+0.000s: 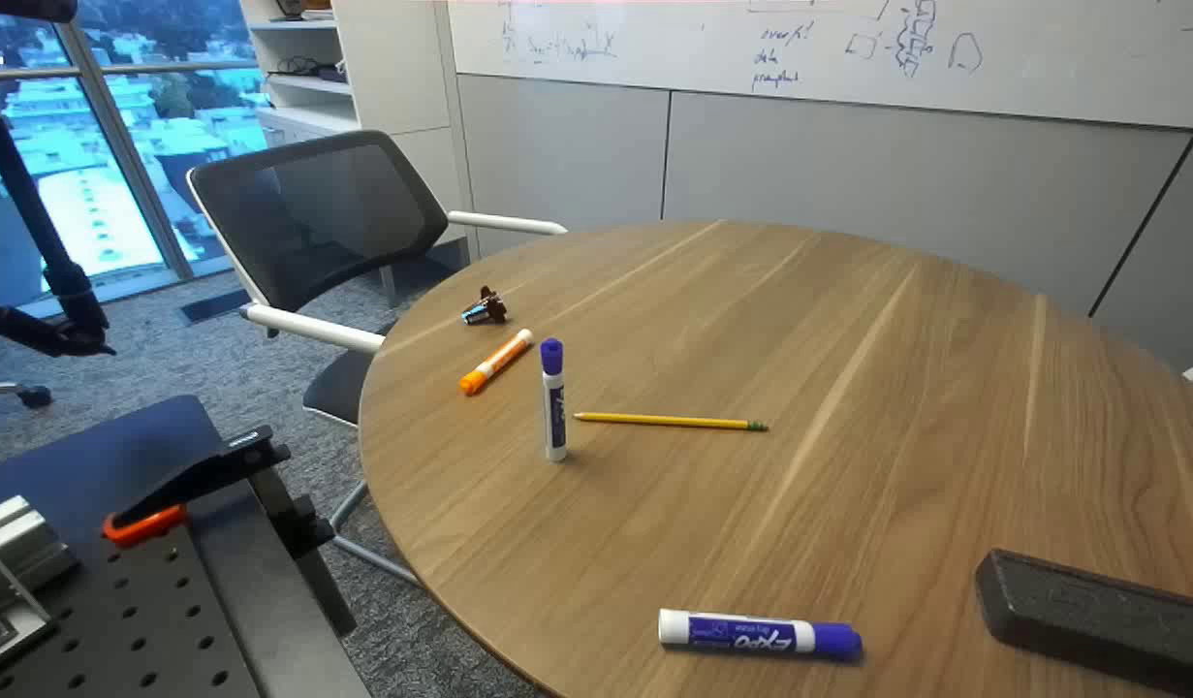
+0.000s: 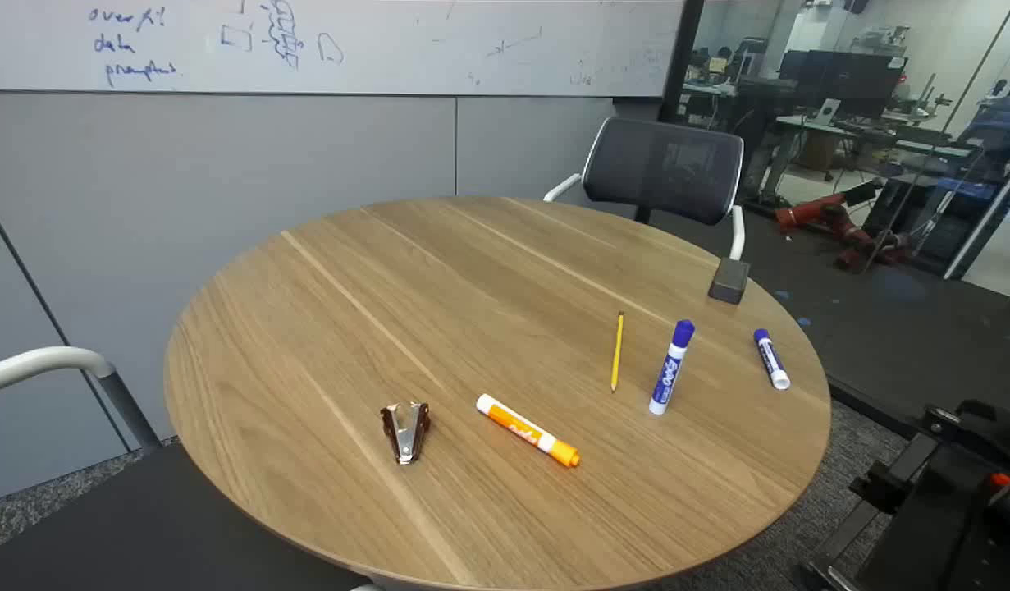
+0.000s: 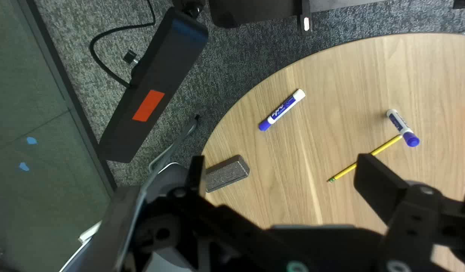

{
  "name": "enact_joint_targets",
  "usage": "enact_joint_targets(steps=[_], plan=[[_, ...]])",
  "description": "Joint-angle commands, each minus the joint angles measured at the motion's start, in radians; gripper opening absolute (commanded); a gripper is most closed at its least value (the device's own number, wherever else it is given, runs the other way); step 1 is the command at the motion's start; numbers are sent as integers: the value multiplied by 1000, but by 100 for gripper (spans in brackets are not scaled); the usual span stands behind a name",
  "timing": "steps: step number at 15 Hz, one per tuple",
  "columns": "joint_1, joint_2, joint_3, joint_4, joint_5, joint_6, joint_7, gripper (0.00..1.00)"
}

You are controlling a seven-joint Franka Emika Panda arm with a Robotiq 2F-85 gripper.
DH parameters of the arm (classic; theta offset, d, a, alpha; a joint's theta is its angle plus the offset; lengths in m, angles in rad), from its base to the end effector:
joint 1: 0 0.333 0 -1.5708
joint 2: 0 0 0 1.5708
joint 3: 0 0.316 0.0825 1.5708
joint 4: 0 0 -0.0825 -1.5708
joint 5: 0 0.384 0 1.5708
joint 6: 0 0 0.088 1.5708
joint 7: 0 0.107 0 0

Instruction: Move the duster from right to left.

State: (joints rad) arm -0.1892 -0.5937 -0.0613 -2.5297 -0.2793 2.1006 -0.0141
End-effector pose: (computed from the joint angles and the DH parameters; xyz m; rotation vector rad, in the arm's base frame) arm 0.3694 -0.1096 0.4907 2.8941 -0.1549 0.1977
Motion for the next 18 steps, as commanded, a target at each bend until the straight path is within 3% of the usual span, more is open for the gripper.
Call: enact_joint_targets(steps=[1,7,13,18], plan=[[10,0,-8,3,-5,-4,4,100],[16,40,-2,32,9,-2,20,100],[26,386,33,324,47,-36,191,100],[22,706,-18,517,24,6,294,100]])
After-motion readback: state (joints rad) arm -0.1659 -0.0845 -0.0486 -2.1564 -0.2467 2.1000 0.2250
